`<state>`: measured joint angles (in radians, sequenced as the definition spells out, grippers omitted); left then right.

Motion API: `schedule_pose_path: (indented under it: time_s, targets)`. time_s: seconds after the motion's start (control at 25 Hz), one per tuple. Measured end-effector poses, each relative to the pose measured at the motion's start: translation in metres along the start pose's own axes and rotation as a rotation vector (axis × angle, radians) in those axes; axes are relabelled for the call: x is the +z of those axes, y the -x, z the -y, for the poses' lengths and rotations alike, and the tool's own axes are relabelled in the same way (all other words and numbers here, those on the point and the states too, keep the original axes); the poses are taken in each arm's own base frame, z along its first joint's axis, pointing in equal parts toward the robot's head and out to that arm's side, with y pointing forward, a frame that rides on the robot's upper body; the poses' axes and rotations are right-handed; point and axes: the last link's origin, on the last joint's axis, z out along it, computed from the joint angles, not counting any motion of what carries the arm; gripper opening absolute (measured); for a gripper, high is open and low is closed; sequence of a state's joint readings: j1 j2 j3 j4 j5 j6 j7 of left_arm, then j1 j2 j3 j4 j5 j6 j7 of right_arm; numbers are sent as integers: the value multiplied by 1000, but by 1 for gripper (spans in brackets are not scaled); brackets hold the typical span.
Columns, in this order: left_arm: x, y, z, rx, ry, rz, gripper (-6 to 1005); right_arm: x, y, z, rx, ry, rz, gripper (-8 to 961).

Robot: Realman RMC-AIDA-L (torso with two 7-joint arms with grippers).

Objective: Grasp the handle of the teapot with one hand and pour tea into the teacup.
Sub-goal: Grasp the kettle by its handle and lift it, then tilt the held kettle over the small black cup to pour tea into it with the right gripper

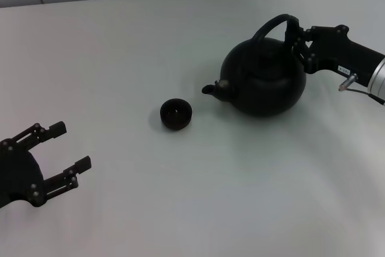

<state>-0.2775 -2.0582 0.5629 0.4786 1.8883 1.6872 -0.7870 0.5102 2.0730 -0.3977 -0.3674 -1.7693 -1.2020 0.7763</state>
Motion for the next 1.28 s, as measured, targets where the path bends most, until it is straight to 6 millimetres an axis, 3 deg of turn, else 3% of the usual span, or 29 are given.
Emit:
schedule_pose_path:
  time_s: [0.36,0.8,1.28]
  targets:
    - [0,0,0,-1,0,0,784,2,10,7,50,-52,66,78]
    - [4,0,0,3,4,-4,784,54,39,-2,40,41,31,77]
    - [6,-1,0,4,6,-7,784,64,46,-8,-41,81,27,78]
